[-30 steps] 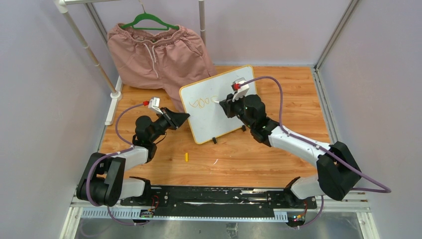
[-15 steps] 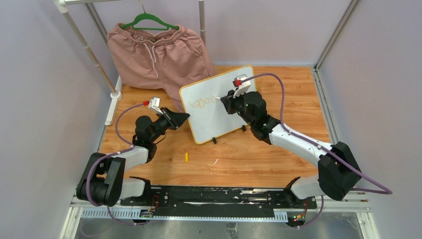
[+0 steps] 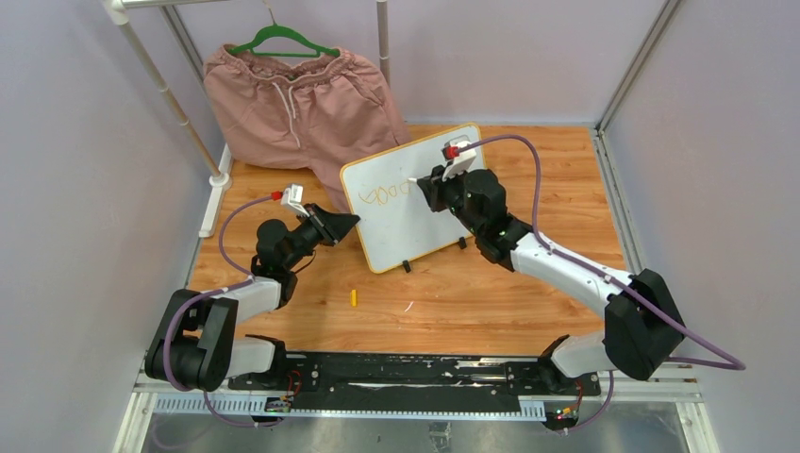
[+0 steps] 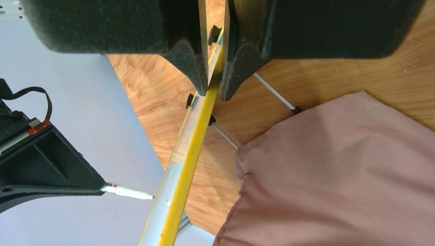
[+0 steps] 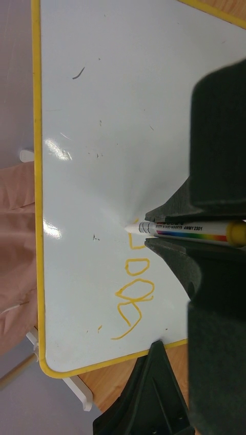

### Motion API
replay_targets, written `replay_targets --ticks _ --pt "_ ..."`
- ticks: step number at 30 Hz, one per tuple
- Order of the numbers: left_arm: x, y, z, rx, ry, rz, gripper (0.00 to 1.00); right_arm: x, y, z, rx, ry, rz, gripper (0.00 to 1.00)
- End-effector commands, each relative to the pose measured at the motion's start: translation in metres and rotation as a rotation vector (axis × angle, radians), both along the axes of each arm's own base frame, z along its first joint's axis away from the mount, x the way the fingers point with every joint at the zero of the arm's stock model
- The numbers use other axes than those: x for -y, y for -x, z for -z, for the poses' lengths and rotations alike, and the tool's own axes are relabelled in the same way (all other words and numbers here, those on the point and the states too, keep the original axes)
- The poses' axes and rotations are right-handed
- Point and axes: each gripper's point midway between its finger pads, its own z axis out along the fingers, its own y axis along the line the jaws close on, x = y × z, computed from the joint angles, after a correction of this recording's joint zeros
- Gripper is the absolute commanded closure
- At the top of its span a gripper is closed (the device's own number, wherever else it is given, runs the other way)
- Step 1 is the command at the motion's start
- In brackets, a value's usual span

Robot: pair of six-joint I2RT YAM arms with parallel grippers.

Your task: Write a sentence on the whiteboard

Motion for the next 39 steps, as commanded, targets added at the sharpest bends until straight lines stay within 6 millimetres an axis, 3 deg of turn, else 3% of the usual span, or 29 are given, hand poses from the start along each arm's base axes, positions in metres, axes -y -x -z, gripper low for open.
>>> replay_targets --ticks 1,8,19,39 --pt "-0.001 0.001 -0.014 0.062 0.010 -0.001 1.00 -0.001 -0.008 -0.032 0.069 -0.031 0.000 1.00" --pt "-0.001 0.001 -0.013 0.059 0.009 -0.001 1.00 -0.002 -0.019 -0.040 0.085 -0.042 0.018 1.00" --pt "-0.001 0.001 -0.014 0.063 0.011 -0.001 1.00 -0.002 -0.031 -0.034 0.064 -0.033 0.022 1.00" --pt "-0.001 0.001 -0.013 0.060 0.011 -0.003 1.00 0.009 -0.007 0.011 -0.026 -0.015 0.002 1.00"
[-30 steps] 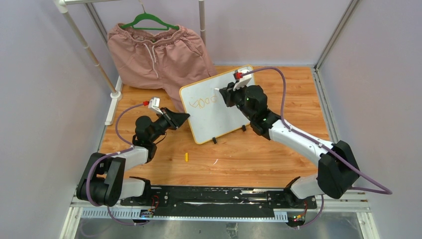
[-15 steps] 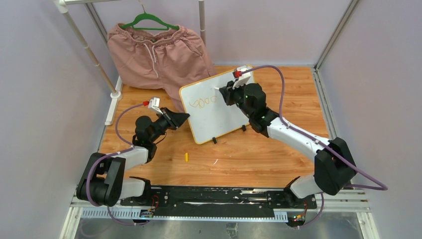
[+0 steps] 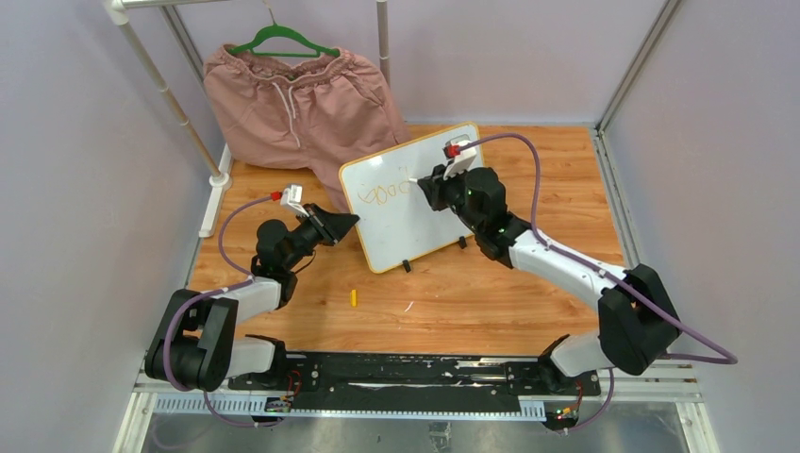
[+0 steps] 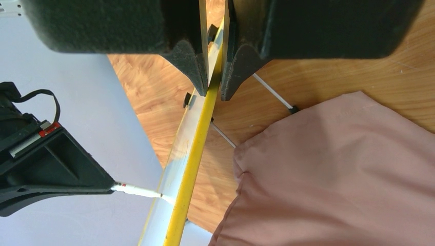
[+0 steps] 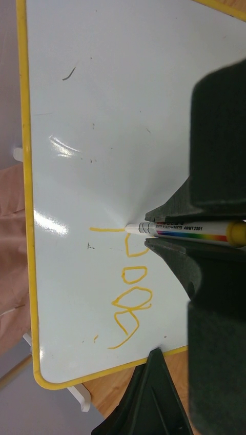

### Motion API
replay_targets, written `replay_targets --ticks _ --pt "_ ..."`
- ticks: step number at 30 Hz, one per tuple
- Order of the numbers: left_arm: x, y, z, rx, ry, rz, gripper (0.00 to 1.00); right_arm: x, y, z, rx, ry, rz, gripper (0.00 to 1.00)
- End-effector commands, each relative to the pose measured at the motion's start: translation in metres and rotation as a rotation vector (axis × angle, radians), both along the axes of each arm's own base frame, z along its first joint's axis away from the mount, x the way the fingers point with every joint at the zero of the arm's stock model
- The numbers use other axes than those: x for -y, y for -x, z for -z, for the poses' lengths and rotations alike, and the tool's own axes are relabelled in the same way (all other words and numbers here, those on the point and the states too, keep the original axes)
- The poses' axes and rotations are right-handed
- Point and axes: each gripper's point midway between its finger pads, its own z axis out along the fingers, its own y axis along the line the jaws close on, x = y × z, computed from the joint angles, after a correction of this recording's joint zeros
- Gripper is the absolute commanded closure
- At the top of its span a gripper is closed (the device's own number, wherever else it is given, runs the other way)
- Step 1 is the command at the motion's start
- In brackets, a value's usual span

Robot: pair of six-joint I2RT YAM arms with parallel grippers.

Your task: Write a sentence on the whiteboard

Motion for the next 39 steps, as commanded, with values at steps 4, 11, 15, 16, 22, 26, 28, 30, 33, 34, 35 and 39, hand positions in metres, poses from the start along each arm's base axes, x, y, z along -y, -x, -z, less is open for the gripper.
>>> replay_targets --ticks 4,11,15,16,22,26,28,30,33,34,35,39 --pt "0.000 0.001 -0.014 0.062 0.011 0.002 1.00 0.011 0.009 0.011 -0.021 0.000 0.008 1.00" --pt "0.000 0.001 -0.013 0.060 0.011 0.002 1.00 0.014 0.014 0.019 -0.039 0.007 0.007 1.00" --pt "0.000 0.001 -0.014 0.061 0.011 0.002 1.00 0.016 0.016 0.022 -0.047 0.008 0.007 1.00" --pt "0.000 0.001 -0.014 0.061 0.011 0.002 1.00 0.016 0.017 0.023 -0.050 0.010 0.008 1.00" --pt "-0.001 0.001 -0.012 0.056 0.008 -0.001 0.99 0.020 0.019 0.024 -0.056 0.012 0.019 1.00" --pt "0.000 0.001 -0.011 0.048 0.008 0.001 0.84 0.021 0.022 0.006 -0.029 -0.021 0.014 1.00" --pt "0.000 0.001 -0.011 0.048 0.007 0.003 0.79 0.022 0.024 -0.005 -0.015 -0.035 0.010 1.00" --pt "0.000 0.001 -0.011 0.046 0.005 0.002 0.75 0.022 0.026 -0.015 -0.004 -0.050 0.006 1.00" --pt "0.000 0.001 -0.012 0.047 0.002 0.002 0.70 0.024 0.030 -0.023 0.005 -0.066 0.005 1.00" --pt "0.000 0.001 -0.011 0.046 0.001 0.002 0.68 0.025 0.031 -0.024 0.008 -0.068 0.005 1.00" --pt "0.000 0.001 -0.011 0.045 0.001 0.003 0.68 0.026 0.032 -0.026 0.011 -0.068 0.006 1.00" --pt "0.001 0.002 -0.011 0.040 0.001 0.006 0.64 0.033 0.031 -0.031 0.034 -0.060 0.029 1.00"
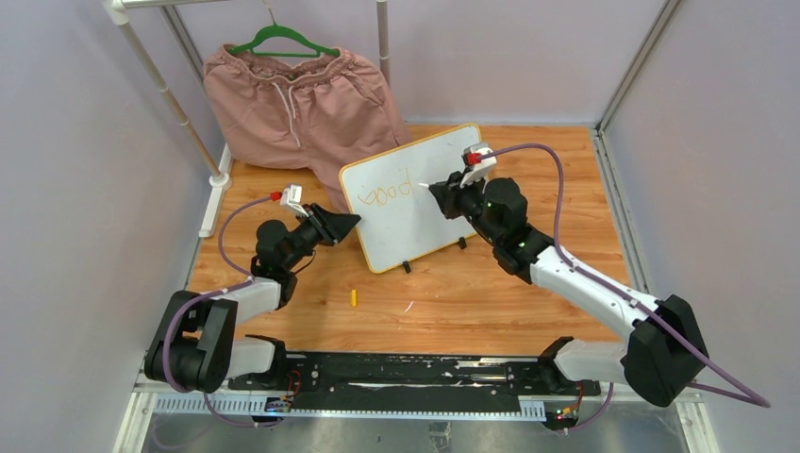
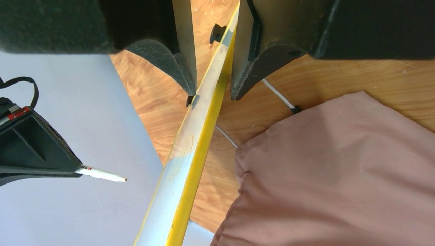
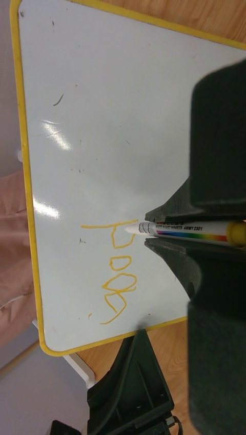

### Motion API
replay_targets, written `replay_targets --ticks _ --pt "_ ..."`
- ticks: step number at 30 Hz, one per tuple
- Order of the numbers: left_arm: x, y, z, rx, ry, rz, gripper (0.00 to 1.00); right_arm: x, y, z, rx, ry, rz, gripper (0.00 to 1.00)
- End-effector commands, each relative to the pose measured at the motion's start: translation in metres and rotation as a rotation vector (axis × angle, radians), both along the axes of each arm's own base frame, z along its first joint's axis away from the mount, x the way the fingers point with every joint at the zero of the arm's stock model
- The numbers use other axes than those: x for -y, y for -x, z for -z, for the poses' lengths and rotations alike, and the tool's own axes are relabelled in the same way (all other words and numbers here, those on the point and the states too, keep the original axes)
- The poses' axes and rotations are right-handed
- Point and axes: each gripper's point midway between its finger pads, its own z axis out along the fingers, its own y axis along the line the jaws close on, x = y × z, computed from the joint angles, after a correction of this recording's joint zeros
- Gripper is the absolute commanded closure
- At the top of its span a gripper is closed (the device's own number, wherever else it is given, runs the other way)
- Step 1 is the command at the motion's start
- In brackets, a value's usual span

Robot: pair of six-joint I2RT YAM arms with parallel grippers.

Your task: Write a sentence on the whiteboard

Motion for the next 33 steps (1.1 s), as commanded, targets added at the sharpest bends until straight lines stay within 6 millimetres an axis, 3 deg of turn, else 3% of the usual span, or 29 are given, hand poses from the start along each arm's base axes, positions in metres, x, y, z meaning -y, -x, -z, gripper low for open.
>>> replay_targets --ticks 1,12,33 --pt "0.001 0.001 -0.010 0.037 0.000 0.007 0.64 0.010 -0.004 -0.016 0.039 -0.013 0.039 1.00" --pt "-0.001 0.004 -0.003 0.004 -0.022 0.001 0.57 0.006 -0.016 -0.031 0.148 -0.023 0.042 1.00" --pt "0.000 0.001 0.010 -0.029 -0.037 0.002 0.60 0.001 -0.044 -0.028 0.170 -0.023 0.079 1.00"
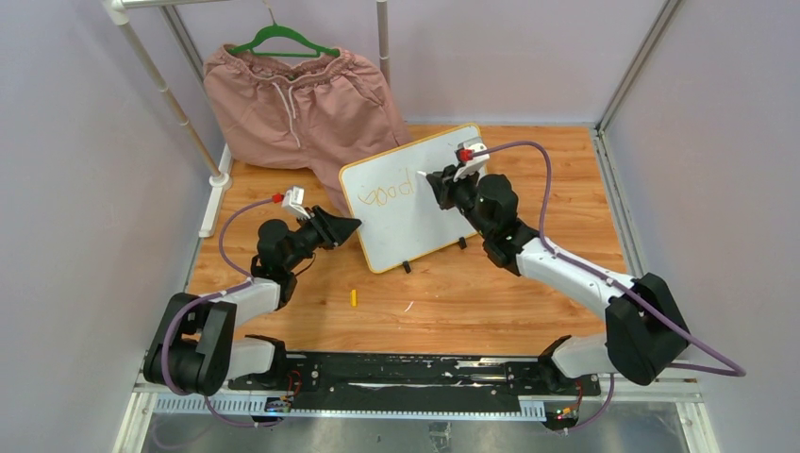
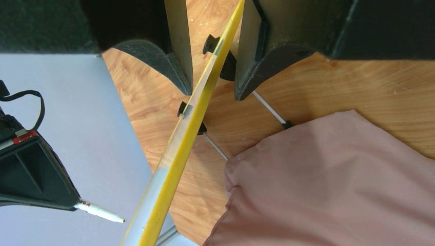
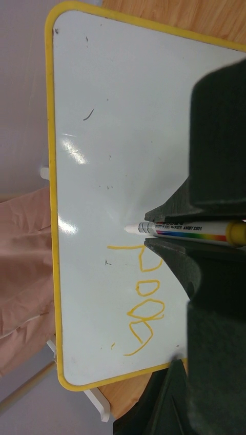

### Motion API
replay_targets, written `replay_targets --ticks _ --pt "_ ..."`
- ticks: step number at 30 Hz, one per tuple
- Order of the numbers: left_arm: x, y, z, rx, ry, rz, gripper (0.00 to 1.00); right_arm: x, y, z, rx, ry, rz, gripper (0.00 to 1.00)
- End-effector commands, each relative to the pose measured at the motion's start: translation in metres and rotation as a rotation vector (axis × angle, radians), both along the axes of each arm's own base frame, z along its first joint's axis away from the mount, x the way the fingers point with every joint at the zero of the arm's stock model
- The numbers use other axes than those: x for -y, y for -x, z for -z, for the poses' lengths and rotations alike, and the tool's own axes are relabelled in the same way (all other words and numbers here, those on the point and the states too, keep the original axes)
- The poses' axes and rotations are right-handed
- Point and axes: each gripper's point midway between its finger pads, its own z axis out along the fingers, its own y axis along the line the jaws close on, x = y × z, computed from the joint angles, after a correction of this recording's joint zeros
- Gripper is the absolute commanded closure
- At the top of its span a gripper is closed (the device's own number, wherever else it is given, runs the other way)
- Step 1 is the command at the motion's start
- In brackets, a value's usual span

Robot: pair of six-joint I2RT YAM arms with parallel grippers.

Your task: Write a sentence on the whiteboard

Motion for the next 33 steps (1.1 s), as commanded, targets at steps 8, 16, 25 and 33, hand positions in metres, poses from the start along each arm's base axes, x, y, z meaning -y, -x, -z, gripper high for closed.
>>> replay_targets --ticks 8,16,25,33 --pt "0.001 -0.002 -0.004 0.032 -0.014 0.007 0.61 0.005 -0.018 -0.025 0.060 -0.042 0.033 1.00" --pt "0.002 -0.002 -0.006 0.038 -0.013 0.010 0.68 0.005 -0.017 -0.013 0.028 -0.026 0.031 1.00" --pt "0.002 -0.001 -0.007 0.040 -0.012 0.010 0.70 0.009 -0.011 0.003 -0.013 -0.013 0.034 1.00" --pt "0.002 -0.001 -0.007 0.041 -0.012 0.012 0.71 0.015 -0.001 0.019 -0.050 -0.001 0.031 1.00"
